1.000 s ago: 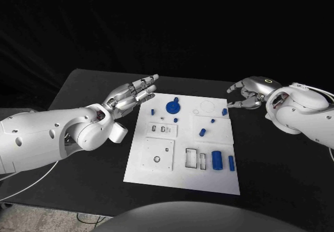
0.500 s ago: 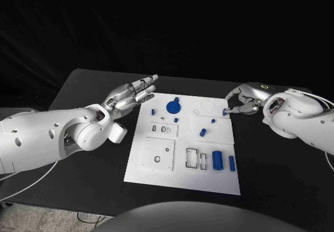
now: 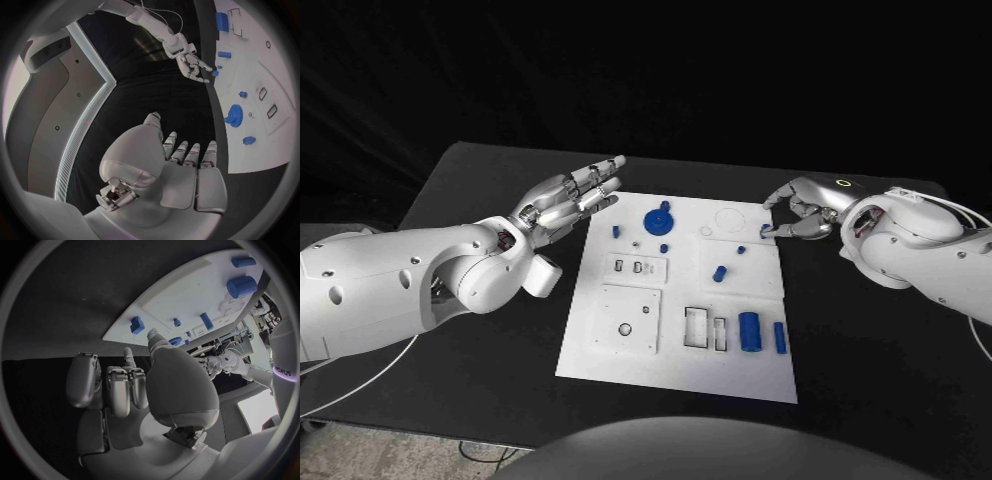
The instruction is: Assemble the parts on the task board
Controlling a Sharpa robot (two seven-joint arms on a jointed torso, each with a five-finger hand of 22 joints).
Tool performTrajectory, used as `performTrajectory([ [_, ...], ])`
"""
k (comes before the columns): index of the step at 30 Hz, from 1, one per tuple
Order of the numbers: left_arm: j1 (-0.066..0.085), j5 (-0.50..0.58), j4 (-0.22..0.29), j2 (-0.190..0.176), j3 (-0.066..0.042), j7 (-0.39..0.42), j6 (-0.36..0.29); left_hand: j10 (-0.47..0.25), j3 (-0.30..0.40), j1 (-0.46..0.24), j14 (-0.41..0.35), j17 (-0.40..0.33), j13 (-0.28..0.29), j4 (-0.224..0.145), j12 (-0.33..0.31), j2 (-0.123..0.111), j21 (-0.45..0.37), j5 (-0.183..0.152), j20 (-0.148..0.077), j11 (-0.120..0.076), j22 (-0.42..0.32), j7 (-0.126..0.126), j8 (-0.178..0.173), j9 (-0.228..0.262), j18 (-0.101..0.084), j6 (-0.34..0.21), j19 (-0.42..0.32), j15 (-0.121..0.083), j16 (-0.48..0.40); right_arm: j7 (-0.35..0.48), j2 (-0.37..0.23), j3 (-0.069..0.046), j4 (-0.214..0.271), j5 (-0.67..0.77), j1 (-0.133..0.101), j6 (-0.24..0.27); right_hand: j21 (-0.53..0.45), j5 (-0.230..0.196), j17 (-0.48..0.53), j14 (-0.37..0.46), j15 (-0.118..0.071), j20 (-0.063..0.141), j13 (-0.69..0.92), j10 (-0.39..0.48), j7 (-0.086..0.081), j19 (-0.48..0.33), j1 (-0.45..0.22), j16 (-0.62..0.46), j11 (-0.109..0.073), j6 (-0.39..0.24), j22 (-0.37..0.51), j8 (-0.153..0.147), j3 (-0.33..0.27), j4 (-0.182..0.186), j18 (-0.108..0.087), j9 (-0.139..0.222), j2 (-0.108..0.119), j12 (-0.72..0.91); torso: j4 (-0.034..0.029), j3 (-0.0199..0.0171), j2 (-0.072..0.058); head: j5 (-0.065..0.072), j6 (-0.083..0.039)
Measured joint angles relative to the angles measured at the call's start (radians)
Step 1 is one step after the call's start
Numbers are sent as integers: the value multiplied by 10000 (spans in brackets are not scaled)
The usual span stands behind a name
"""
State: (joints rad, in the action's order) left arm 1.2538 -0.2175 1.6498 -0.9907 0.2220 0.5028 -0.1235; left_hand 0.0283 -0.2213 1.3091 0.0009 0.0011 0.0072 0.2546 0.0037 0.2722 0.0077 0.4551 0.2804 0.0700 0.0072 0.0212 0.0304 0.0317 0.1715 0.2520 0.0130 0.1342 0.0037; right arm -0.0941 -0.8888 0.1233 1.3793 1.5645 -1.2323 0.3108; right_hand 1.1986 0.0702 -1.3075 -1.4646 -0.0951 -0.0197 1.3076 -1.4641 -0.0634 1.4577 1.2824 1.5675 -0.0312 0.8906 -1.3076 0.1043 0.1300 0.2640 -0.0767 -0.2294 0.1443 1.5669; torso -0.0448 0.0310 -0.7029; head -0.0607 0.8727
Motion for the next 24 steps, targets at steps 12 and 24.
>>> performTrajectory([
  [12, -11, 1, -36, 38, 0, -10, 5, 0, 0, 0, 0, 1, 0, 0, 0, 0, 0, 0, 0, 0, 0, 0, 0, 0, 0, 0, 0, 0, 0, -9, 46, 0, -93, 0, 106, 1, 0, 490, 1, 0, 0, 0, -1, 0, -9, 0, 265, 0, 1, 283, 1, 140, 2, -1, 0, -48, -79, 0, -10, 1, -1, 3, 0],
  [24, -65, 2, -88, 114, 0, -32, 11, 0, 27, 0, 0, 3, 0, -27, 0, 0, 0, 0, 0, 0, -1, 0, 0, -1, 0, 0, 0, 0, 0, -29, 48, 0, -143, 11, 190, 0, -1, 613, 1, 0, 0, 0, -1, 0, 4, -1, 273, 0, 0, 432, 2, 192, 32, -31, 0, -105, -87, 0, -9, 0, 9, 28, 0],
])
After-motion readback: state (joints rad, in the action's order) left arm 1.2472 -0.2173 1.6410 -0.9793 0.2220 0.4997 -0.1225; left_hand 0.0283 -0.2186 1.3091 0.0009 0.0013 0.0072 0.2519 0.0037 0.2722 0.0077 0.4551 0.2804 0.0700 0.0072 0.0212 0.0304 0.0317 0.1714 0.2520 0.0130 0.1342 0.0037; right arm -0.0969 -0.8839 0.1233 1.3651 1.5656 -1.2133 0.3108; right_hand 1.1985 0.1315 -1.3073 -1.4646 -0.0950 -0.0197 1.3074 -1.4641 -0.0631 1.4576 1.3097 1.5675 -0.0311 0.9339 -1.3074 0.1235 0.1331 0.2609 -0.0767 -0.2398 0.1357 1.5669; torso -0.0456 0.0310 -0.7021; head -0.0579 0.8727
